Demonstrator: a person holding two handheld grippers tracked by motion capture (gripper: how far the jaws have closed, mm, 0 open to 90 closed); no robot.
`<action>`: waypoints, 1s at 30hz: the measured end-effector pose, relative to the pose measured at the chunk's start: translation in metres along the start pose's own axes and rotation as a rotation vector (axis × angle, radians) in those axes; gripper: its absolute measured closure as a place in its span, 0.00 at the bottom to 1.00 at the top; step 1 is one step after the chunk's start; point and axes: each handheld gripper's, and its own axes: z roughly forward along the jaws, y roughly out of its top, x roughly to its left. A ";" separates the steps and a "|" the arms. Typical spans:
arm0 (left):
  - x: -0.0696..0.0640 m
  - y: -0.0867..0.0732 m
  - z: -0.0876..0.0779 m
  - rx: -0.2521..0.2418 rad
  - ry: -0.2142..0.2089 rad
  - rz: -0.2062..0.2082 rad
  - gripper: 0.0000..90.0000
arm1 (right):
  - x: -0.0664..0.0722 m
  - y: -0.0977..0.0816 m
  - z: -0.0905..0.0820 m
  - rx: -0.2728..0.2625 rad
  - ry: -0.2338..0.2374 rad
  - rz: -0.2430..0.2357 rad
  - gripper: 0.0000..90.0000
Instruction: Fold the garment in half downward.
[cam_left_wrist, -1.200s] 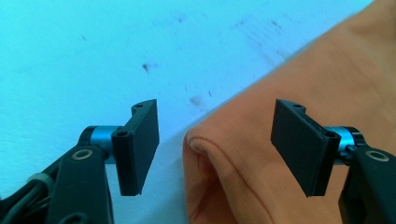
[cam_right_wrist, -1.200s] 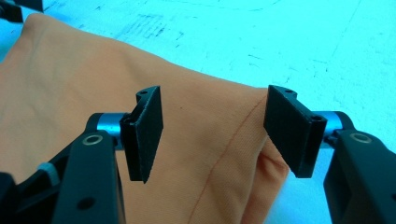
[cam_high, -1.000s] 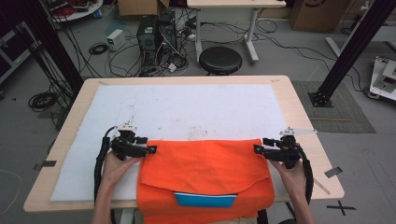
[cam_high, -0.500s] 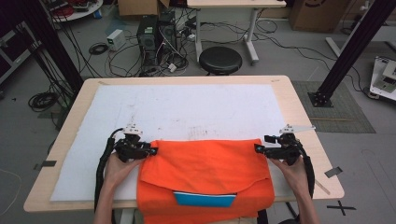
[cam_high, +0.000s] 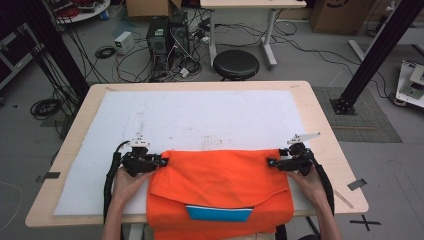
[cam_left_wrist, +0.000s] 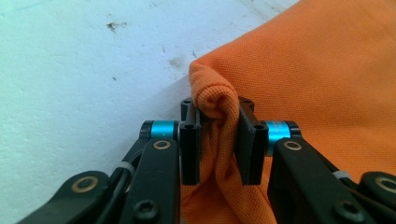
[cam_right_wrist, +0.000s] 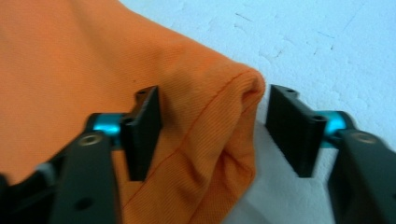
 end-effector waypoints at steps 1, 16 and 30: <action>0.000 0.000 0.000 0.003 0.001 0.003 0.82 | 0.000 0.000 -0.001 0.003 0.006 0.006 0.50; -0.009 -0.002 0.001 -0.014 0.059 -0.029 0.83 | 0.010 -0.008 0.001 -0.038 -0.026 -0.020 0.86; -0.012 0.023 0.006 0.096 0.143 -0.001 0.85 | 0.009 0.002 0.006 -0.032 -0.069 0.027 0.89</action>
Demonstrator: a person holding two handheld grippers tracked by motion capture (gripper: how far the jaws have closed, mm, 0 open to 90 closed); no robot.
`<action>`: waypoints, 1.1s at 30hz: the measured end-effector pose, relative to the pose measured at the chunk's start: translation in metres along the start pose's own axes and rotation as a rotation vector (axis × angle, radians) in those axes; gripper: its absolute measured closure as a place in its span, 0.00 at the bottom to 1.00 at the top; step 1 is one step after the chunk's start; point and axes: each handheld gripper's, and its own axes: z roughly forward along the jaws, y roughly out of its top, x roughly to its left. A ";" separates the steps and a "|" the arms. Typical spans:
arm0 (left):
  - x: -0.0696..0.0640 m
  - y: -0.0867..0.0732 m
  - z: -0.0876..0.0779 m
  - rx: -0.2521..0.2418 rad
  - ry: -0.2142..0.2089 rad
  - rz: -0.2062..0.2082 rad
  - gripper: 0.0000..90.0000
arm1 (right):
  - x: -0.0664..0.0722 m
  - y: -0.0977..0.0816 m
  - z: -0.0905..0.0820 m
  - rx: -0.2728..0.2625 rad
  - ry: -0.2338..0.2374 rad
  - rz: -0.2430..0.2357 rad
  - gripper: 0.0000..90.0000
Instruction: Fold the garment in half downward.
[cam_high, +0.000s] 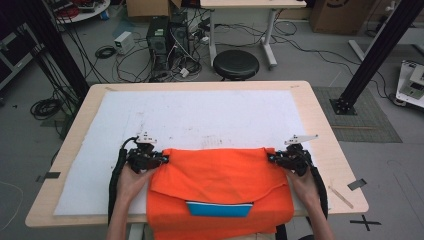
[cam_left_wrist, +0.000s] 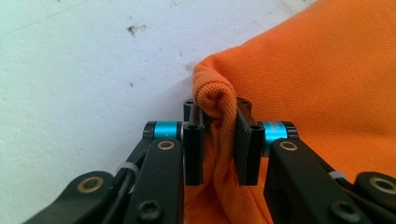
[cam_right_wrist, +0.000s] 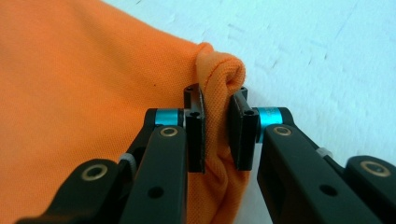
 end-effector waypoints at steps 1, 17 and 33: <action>0.002 0.002 0.001 0.008 -0.001 -0.007 0.85 | -0.002 0.002 0.002 -0.003 0.003 -0.003 0.89; 0.042 0.046 0.036 -0.008 0.066 -0.069 0.86 | -0.023 0.050 0.035 0.060 -0.107 0.017 0.89; 0.073 0.074 0.061 -0.038 0.158 -0.143 0.84 | -0.062 0.094 0.073 0.053 -0.106 0.159 0.87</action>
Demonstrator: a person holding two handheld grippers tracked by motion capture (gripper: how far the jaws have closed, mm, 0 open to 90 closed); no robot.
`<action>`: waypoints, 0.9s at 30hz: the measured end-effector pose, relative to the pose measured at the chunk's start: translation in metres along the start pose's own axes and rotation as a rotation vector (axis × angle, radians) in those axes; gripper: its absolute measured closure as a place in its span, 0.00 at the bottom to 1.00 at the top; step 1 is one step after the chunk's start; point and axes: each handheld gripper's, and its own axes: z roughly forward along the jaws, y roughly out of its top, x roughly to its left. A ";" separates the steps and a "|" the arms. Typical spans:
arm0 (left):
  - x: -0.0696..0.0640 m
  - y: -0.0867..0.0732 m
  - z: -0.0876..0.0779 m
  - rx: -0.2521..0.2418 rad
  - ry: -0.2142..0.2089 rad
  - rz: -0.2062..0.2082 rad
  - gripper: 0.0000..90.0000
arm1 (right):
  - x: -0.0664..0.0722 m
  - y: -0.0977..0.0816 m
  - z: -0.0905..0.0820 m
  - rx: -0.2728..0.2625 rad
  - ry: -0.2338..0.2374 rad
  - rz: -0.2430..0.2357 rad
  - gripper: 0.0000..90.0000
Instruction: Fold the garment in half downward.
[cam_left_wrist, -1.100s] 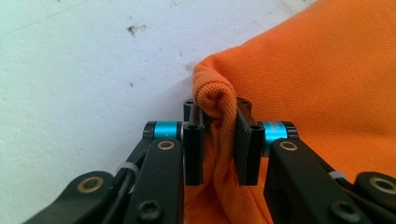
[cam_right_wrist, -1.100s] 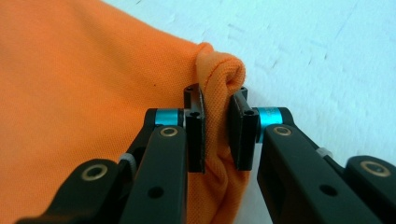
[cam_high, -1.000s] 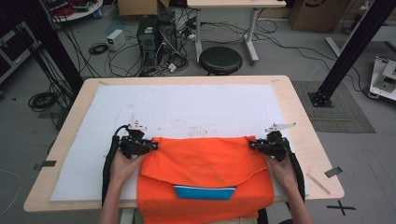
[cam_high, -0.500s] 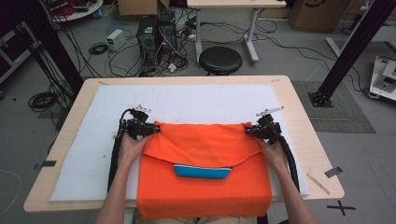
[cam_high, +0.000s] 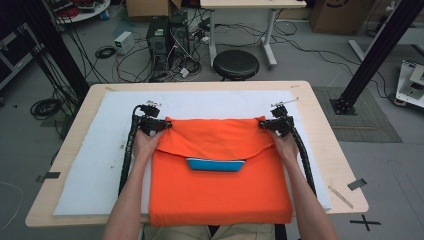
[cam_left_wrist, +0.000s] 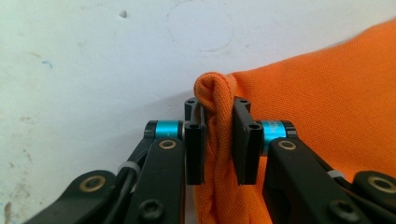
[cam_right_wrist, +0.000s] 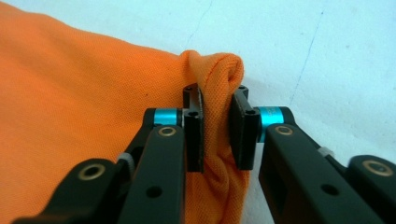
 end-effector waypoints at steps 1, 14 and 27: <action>-0.001 -0.001 -0.001 -0.002 0.013 0.007 0.80 | 0.000 -0.001 -0.001 -0.003 0.002 -0.005 0.82; -0.020 -0.051 -0.059 -0.157 -0.030 0.073 0.54 | 0.011 -0.051 -0.070 -0.170 0.103 0.015 0.45; -0.035 -0.094 -0.073 -0.220 -0.072 0.117 0.51 | 0.033 -0.101 -0.074 -0.246 0.090 -0.021 0.44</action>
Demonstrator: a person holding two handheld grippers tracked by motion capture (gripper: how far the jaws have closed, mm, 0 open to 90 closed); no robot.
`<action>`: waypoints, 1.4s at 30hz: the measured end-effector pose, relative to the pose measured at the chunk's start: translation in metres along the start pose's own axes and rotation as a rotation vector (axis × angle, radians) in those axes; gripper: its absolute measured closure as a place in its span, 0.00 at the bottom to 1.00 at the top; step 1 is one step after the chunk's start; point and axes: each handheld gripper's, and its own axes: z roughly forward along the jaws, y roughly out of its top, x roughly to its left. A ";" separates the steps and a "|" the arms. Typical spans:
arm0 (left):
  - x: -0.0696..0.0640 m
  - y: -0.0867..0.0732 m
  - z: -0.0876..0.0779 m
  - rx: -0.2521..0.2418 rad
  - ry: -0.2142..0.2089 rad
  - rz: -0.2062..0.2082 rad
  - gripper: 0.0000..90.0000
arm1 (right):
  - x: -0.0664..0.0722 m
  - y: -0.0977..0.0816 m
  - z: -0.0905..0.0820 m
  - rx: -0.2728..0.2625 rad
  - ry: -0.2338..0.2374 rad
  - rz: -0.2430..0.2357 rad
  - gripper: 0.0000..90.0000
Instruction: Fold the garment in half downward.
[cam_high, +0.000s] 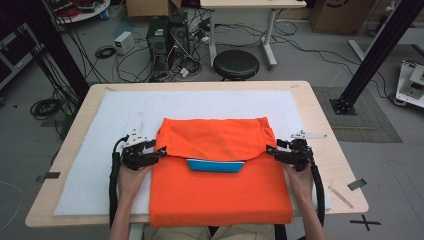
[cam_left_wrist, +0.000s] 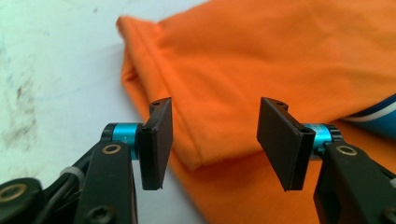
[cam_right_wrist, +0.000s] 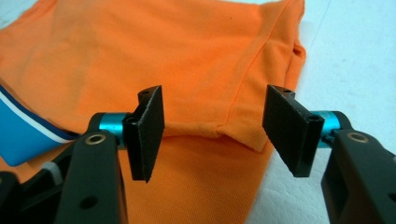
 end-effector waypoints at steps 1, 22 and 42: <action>0.000 -0.001 0.003 0.034 0.013 -0.001 0.50 | 0.000 0.000 0.001 0.007 0.002 0.004 0.43; -0.005 -0.002 0.006 0.078 -0.008 0.037 0.91 | -0.001 -0.001 -0.004 -0.018 -0.053 0.011 0.44; -0.004 -0.003 0.002 0.052 -0.016 0.028 0.92 | 0.020 0.001 0.016 0.139 -0.143 -0.195 0.84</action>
